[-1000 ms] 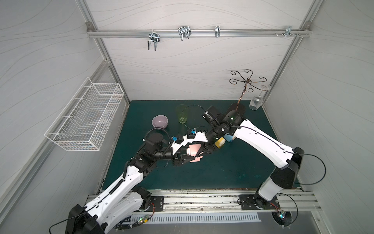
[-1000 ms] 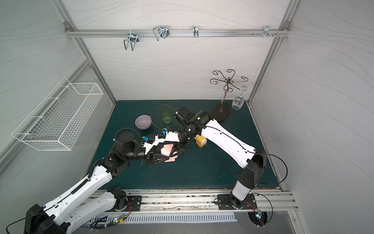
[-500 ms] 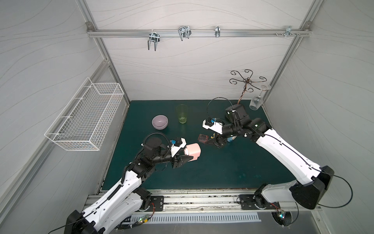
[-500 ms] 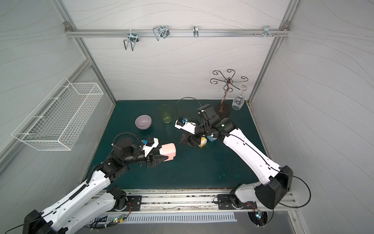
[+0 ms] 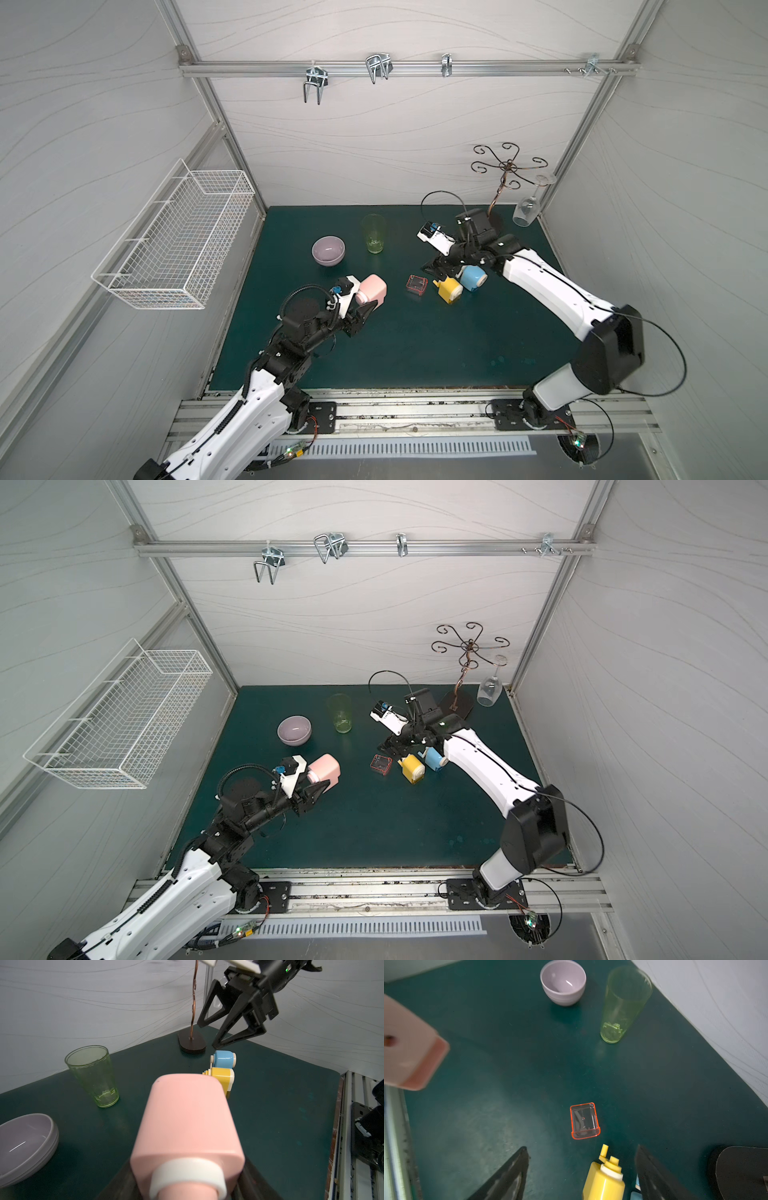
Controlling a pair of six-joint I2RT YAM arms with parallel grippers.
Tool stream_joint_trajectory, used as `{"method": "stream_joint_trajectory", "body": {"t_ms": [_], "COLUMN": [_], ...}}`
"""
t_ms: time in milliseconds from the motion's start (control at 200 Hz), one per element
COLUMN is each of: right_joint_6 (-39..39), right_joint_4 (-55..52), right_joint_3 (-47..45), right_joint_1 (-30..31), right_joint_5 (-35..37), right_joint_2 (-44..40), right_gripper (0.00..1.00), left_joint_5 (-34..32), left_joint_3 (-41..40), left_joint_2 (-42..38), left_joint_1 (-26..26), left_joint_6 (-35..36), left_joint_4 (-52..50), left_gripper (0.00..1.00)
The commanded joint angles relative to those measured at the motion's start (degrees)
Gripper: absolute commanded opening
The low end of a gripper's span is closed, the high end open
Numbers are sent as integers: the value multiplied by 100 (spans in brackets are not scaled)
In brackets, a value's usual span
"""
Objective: Put the tray back into the pencil sharpener
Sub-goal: Move the container to the center of the board.
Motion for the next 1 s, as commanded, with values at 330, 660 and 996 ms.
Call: {"method": "stream_joint_trajectory", "body": {"t_ms": [330, 660, 996], "right_joint_6": [-768, -943, -1023], "right_joint_4": [-1398, -1639, -1814], "right_joint_3": [1538, 1995, 2125], "right_joint_1": [412, 491, 642], "right_joint_5": [891, 1066, 818], "right_joint_2": [2322, 2980, 3299], "right_gripper": [85, 86, 82], "left_joint_5": [-409, -394, -350], "left_joint_3": [45, 91, 103], "left_joint_2": [-454, -461, -461], "left_joint_1": [32, 34, 42], "left_joint_6": [-214, -147, -132], "left_joint_4": [480, 497, 482], "left_gripper": [0, 0, 0]}}
